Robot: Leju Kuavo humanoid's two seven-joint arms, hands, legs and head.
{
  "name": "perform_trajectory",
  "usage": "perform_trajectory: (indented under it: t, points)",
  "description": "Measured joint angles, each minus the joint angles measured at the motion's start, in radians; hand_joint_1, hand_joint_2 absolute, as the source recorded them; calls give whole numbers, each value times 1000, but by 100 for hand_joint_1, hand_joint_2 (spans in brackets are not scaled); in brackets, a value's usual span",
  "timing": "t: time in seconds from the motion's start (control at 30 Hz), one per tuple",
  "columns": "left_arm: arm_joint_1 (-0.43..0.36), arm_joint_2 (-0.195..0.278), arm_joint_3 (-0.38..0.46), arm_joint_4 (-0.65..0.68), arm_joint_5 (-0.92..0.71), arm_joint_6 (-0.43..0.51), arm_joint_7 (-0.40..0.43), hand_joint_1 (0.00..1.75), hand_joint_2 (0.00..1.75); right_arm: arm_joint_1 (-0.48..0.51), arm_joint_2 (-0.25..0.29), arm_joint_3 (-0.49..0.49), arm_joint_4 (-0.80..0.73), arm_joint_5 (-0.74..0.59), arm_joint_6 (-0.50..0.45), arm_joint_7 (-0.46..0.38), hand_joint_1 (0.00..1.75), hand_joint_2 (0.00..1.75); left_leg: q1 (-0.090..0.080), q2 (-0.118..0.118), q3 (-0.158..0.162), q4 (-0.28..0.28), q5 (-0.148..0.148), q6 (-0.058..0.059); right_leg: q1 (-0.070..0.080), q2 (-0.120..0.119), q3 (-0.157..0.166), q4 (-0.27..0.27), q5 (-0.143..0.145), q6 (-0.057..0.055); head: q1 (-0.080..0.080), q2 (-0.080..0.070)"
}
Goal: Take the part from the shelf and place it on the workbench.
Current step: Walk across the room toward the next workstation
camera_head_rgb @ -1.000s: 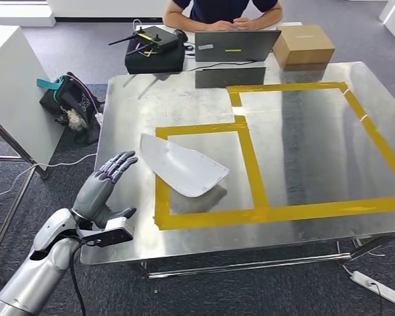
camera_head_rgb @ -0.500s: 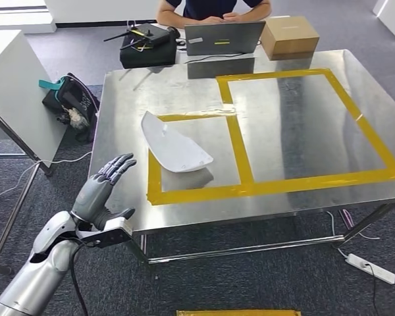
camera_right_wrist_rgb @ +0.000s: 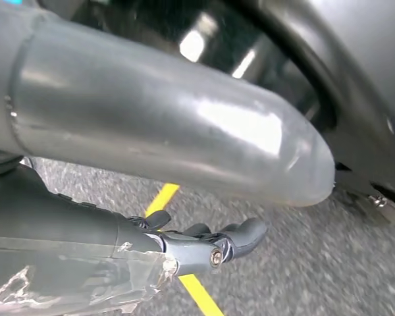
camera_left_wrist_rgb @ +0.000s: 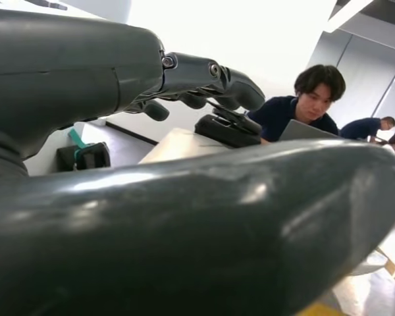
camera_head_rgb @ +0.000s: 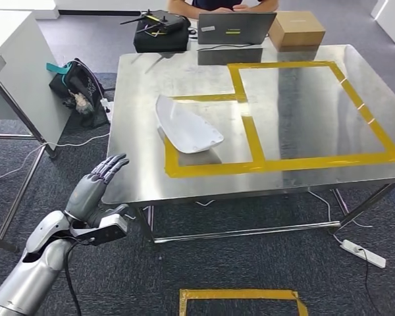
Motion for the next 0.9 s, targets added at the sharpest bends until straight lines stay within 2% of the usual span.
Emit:
perform_trajectory:
  t: [0.03,0.07,0.1,0.13,0.17,0.2,0.23,0.27,0.3,0.33,0.4,0.43,0.47,0.5,0.53,0.57,0.6,0.63,0.67,0.7,0.73,0.77,0.8,0.83,0.87,0.9]
  points:
    - [0,1,0,0,0,-1,1,0,0,0,0,0,0,0,0,0,0,0,-2,0,-14,0,11,5,1,0,-19,69,-52,0,1,0]
    - [1,1,0,1,-1,-1,1,0,0,-1,0,0,0,0,1,0,0,0,-4,0,-29,1,23,7,3,0,-32,138,-90,-1,2,0]
    - [2,1,0,1,-1,-2,1,0,0,-1,-1,0,0,0,1,0,0,0,-7,0,-45,1,36,8,5,0,-36,190,-104,-3,3,0]
    - [2,1,0,2,-2,-2,2,0,0,-2,-1,0,0,0,2,0,0,0,-10,0,-61,2,48,8,7,0,-24,209,-94,-6,3,0]
    - [3,1,0,2,-2,-2,3,0,0,-2,-2,0,0,0,2,0,0,0,-12,0,-76,2,60,7,10,0,6,192,-68,-10,3,0]
    - [3,1,0,2,-3,-2,4,0,0,-2,-2,0,0,0,2,0,0,0,-13,0,-88,3,71,5,14,0,53,141,-41,-17,3,0]
    - [3,1,0,2,-3,-2,4,0,0,-3,-4,0,0,0,2,0,0,0,-15,0,-98,4,81,3,17,0,111,66,-32,-24,3,0]
    - [3,2,0,2,-4,-2,6,0,0,-5,-5,0,0,0,2,0,0,0,-17,0,-105,5,90,-1,20,0,166,-12,-39,-29,3,0]
    - [3,2,0,2,-4,-2,7,0,0,-7,-7,0,0,0,2,-1,0,0,-17,0,-109,5,99,-5,23,1,203,-71,-52,-32,2,0]
    - [2,2,0,2,-5,-2,9,0,0,-9,-8,0,0,0,3,-1,0,0,-17,1,-112,4,108,-10,26,2,220,-105,-64,-34,2,0]
    - [3,2,0,2,-7,-3,12,0,0,-10,-9,0,0,0,4,-1,0,0,-14,2,-115,3,121,-22,27,2,212,-116,-55,-42,2,0]
    - [4,2,0,2,-7,-4,12,0,0,-9,-10,0,0,0,4,-1,0,0,-12,1,-121,11,107,-29,26,0,204,-116,-45,-50,2,0]
    - [4,3,0,2,-8,-4,13,0,0,-10,-12,0,0,0,5,0,0,0,-11,1,-131,34,74,-35,24,-2,195,-118,-32,-58,-1,0]
    - [5,5,0,2,-8,-5,14,0,0,-10,-13,0,0,0,5,0,0,0,-9,0,-146,77,23,-41,21,-3,183,-119,-18,-63,-4,0]
    - [5,6,1,2,-8,-5,15,0,0,-10,-14,0,0,0,5,0,0,0,-7,0,-163,138,-34,-46,21,-3,169,-119,-4,-66,-8,0]
    - [6,7,1,2,-9,-5,16,0,0,-10,-14,0,0,0,5,0,0,0,-5,0,-178,206,-78,-50,21,-2,153,-118,11,-67,-10,0]
    - [7,7,1,3,-9,-5,16,0,0,-9,-14,0,0,0,5,0,0,0,-3,0,-185,262,-98,-54,21,-3,135,-116,25,-65,-10,0]
    - [7,7,1,3,-9,-5,16,0,0,-8,-14,0,0,0,5,0,0,0,-1,0,-182,295,-94,-56,20,-3,117,-115,37,-63,-11,0]
    - [8,7,1,3,-9,-5,16,0,0,-8,-14,0,0,0,5,0,0,0,1,0,-162,294,-71,-58,20,-4,100,-113,49,-60,-10,0]
    - [8,8,1,3,-9,-5,16,0,0,-8,-14,0,0,0,5,0,0,0,2,0,-127,261,-40,-60,18,-4,83,-110,60,-57,-10,0]
    - [8,8,1,3,-9,-5,16,0,0,-9,-14,0,0,0,5,0,0,0,4,0,-79,204,-19,-61,16,-4,69,-107,70,-53,-11,0]
    - [7,8,1,3,-9,-5,16,0,0,-9,-15,0,0,0,5,0,0,0,4,0,-27,134,-15,-62,15,-3,56,-103,79,-48,-11,0]
    - [6,8,1,3,-9,-5,16,0,0,-10,-16,0,0,0,5,0,0,0,2,-1,15,70,-24,-57,15,-3,47,-100,88,-42,-11,0]
    - [5,9,1,2,-9,-5,16,0,0,-11,-17,0,0,0,5,-1,0,0,0,-2,40,25,-38,-50,15,-2,40,-99,98,-36,-11,0]
    - [4,9,2,2,-10,-5,17,0,0,-11,-17,0,0,0,5,-1,0,0,-4,-3,49,1,-47,-40,14,-2,36,-102,110,-29,-11,0]
    - [5,9,2,2,-10,-5,17,0,0,-9,-18,0,0,0,5,-2,0,0,-6,-3,44,-8,-43,-27,13,-2,33,-106,122,-23,-11,0]
